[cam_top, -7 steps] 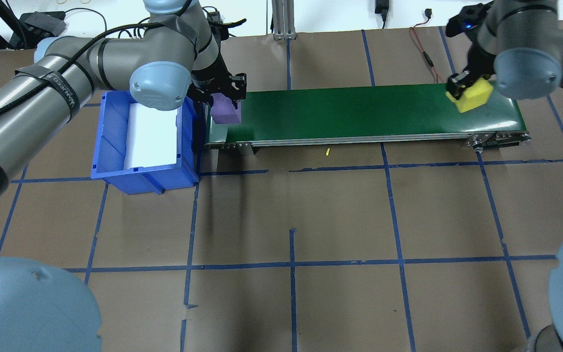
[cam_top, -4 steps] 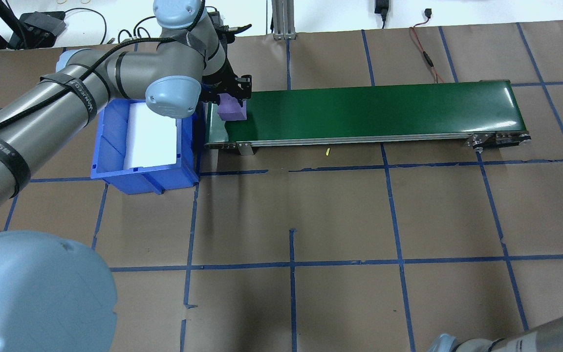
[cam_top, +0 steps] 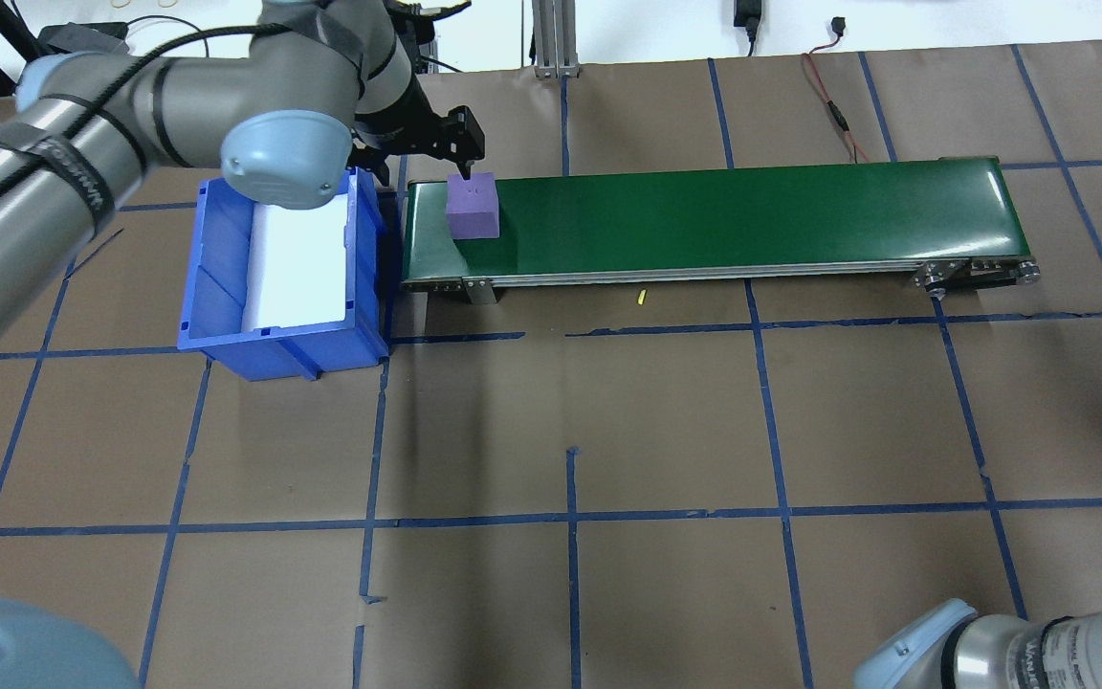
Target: Move block left to right into plate
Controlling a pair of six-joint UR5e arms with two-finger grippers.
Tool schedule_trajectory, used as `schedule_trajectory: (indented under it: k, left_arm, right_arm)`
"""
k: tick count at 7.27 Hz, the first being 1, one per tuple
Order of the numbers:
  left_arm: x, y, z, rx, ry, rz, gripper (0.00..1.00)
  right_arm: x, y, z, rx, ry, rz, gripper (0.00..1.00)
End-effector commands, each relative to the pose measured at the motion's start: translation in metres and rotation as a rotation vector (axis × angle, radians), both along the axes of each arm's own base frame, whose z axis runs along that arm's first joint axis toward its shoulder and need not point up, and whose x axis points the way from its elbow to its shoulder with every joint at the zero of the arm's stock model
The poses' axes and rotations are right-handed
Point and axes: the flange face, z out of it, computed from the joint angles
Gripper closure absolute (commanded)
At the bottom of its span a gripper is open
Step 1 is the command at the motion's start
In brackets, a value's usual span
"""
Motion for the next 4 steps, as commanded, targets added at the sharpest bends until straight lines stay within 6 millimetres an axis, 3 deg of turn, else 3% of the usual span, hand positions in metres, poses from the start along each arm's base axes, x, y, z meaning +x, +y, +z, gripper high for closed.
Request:
schedule_trajectory:
  k: [1,2,3,4]
  left_arm:
    - [0.075,0.048,0.055,0.116,-0.025,0.074,0.0]
    - [0.092,0.069,0.068,0.139,-0.031,0.077,0.0]
    - [0.113,0.102,0.095,0.184,-0.103,-0.043,0.0]
    - [0.126,0.117,0.113,0.204,-0.088,-0.038,0.0]
  right_arm:
    - [-0.034,0.04,-0.058,-0.026,-0.109,-0.043,0.31]
    - [-0.034,0.036,-0.075,-0.049,-0.148,-0.048,0.0]
    - [-0.034,0.035,-0.072,-0.057,-0.145,-0.055,0.0]
    - [-0.034,0.033,-0.065,-0.078,-0.142,-0.097,0.0]
